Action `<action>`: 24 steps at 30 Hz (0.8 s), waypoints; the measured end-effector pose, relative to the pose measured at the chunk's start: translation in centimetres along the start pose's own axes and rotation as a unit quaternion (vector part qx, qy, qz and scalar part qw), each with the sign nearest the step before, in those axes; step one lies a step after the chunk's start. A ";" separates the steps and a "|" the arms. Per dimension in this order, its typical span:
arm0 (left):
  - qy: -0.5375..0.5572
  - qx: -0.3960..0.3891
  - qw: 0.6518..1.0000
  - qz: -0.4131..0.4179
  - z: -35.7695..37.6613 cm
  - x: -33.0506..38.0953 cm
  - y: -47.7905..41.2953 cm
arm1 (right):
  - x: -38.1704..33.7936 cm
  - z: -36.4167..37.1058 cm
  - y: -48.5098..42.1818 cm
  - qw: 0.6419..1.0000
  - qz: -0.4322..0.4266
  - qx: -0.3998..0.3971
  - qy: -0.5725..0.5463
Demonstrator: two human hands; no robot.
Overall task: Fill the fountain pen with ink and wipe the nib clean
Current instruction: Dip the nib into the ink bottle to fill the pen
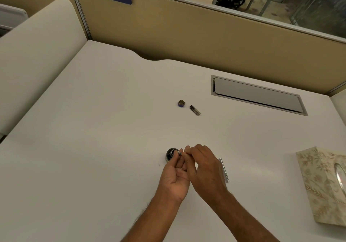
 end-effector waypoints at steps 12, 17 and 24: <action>0.022 -0.008 1.000 -0.015 0.3 -0.2 0.1 | 0.2 0.0 -0.1 1.000 0.011 -0.003 -0.011; 0.004 -0.015 1.000 -0.018 0.3 -0.3 0.1 | 0.1 -0.2 -0.1 0.999 0.024 -0.020 -0.018; 0.019 -0.013 1.000 -0.016 0.3 -0.3 0.2 | 0.3 0.1 -0.1 1.000 0.022 -0.013 -0.017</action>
Point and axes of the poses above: each hand's wrist, its own y-axis away from the middle knuckle, its own z-axis out of the palm, x = y × z, the point moved 7 cm from there along -y, towards the middle knuckle, and after that the axes turned 13 degrees about x, right-handed, at the moved point
